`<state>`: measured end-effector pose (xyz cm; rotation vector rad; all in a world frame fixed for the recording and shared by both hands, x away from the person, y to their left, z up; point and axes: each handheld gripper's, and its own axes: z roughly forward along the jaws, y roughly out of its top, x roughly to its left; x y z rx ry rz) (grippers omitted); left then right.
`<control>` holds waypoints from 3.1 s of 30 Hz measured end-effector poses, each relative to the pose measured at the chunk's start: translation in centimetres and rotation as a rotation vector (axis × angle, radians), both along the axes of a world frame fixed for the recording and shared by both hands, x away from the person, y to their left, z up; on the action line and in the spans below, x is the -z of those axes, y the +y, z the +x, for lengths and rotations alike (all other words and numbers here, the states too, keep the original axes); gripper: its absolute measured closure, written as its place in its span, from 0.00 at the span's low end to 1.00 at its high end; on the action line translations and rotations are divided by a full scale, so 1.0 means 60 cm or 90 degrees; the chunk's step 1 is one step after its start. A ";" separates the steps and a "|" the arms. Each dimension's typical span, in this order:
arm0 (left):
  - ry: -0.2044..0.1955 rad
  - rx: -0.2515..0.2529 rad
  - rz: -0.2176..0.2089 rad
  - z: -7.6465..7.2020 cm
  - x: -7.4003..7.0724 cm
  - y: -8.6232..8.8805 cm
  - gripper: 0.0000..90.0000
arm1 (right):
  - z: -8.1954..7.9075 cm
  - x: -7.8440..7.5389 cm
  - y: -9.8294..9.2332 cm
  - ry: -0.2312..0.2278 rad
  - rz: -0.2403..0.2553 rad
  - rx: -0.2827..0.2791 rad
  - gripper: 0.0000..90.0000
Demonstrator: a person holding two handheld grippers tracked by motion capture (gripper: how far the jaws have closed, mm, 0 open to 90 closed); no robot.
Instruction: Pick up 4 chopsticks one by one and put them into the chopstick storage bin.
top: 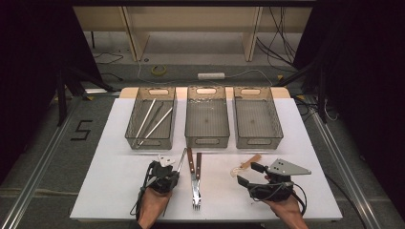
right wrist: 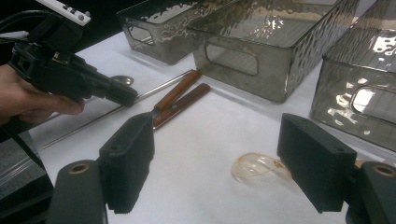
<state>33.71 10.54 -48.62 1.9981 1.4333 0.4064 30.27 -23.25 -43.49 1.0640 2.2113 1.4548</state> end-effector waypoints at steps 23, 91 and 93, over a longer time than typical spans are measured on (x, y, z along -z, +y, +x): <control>0.001 -0.010 -0.038 0.009 -0.012 0.027 0.95 | 0.001 0.000 0.001 0.002 0.001 -0.002 0.32; -0.121 -0.038 -0.122 0.097 -0.184 0.140 0.95 | 0.004 0.002 -0.001 0.008 0.002 0.002 0.32; -0.123 -0.045 -0.122 0.111 -0.190 0.147 0.95 | 0.003 0.002 -0.001 0.008 0.003 0.002 0.32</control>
